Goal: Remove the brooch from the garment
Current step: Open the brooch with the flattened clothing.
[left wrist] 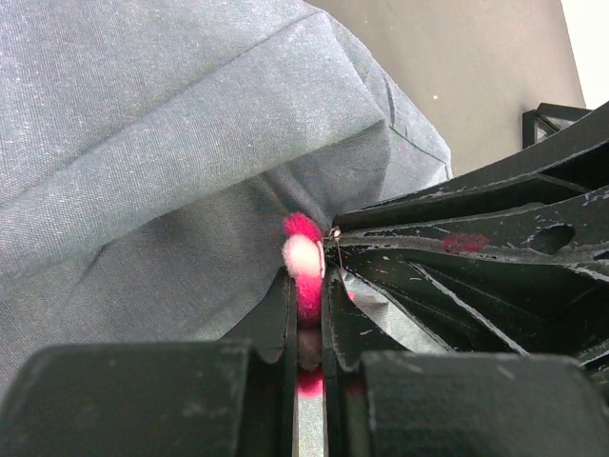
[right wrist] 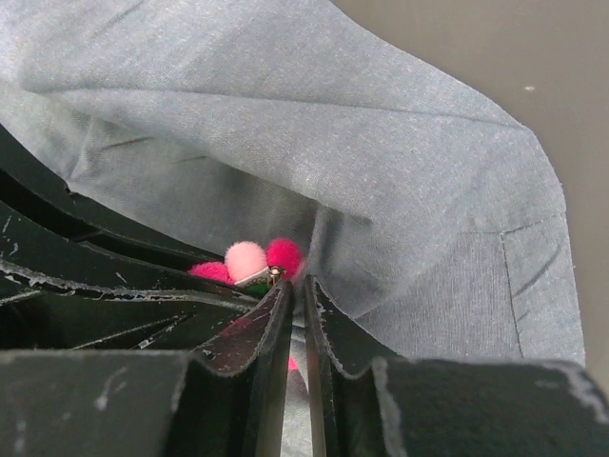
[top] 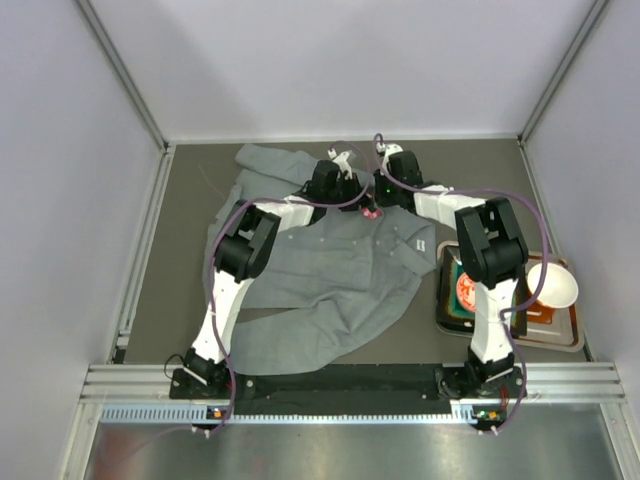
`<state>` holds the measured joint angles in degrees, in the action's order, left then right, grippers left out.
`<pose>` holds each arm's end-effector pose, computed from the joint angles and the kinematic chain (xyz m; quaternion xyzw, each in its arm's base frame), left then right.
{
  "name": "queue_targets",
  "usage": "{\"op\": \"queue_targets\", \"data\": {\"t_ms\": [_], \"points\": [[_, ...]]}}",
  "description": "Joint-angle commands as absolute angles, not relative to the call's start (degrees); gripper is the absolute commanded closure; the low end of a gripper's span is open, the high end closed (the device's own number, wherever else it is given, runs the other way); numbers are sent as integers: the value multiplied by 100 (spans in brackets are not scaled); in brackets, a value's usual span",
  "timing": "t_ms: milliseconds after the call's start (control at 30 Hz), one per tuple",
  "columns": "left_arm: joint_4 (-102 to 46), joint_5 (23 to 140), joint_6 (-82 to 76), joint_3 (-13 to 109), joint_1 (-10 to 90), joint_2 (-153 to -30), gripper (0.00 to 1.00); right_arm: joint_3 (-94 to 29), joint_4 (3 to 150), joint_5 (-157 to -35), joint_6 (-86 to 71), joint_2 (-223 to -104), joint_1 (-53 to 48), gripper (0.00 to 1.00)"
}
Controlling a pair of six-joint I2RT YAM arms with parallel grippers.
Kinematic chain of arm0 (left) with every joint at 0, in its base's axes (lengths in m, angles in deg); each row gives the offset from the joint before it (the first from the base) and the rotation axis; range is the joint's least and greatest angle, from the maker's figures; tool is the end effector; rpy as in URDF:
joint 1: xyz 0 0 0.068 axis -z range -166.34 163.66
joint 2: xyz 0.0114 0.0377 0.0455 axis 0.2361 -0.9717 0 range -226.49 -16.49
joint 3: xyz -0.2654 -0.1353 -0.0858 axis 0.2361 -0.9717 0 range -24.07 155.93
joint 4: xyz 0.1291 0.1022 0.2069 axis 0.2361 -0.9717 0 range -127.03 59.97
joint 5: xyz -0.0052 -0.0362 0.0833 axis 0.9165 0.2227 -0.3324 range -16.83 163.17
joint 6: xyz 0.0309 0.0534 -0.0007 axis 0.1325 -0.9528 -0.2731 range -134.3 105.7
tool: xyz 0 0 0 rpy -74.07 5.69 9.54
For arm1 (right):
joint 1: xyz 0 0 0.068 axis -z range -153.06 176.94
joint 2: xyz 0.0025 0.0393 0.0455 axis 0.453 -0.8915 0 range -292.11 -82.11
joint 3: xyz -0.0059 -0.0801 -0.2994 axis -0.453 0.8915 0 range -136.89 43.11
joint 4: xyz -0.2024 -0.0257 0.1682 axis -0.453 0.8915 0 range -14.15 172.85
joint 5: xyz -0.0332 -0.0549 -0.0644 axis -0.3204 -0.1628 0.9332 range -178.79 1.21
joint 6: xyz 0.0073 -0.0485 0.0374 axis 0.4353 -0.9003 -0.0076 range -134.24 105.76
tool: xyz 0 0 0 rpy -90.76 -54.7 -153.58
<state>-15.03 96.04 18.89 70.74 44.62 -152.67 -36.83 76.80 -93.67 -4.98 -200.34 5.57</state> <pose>0.4784 -0.3081 0.1518 0.0883 0.8348 -0.4171 0.3484 0.4532 0.1816 0.1969 -0.1134 0.8957 0.1502 0.4028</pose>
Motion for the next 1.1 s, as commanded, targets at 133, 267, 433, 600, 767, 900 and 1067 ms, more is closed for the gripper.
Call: {"op": "queue_targets", "data": {"t_ms": [133,267,433,600,767,900,1067], "points": [[-1570,10393,1673,7068,4697,-15535,100,-4083,7724,-10434,-685,-20278,118,84],[-1747,10542,1568,7191,4697,-15553,100,-4276,7980,-10329,-773,-20401,66,81],[-1755,10560,1585,7156,4705,-15544,100,-4461,8165,-10163,-800,-20471,-13,77],[-1895,10534,1568,7173,4697,-15536,100,-4653,8270,-10066,-888,-20445,-171,72],[-1607,10761,1672,7025,4627,-15518,100,-4751,8464,-9968,-1045,-20577,-260,68],[-1483,11043,1682,7050,4583,-15579,100,-4707,8517,-10004,-1283,-20515,-277,66],[-1535,11762,1620,7199,4460,-15737,100,-4646,8535,-10275,-1765,-20454,-286,63]]}}
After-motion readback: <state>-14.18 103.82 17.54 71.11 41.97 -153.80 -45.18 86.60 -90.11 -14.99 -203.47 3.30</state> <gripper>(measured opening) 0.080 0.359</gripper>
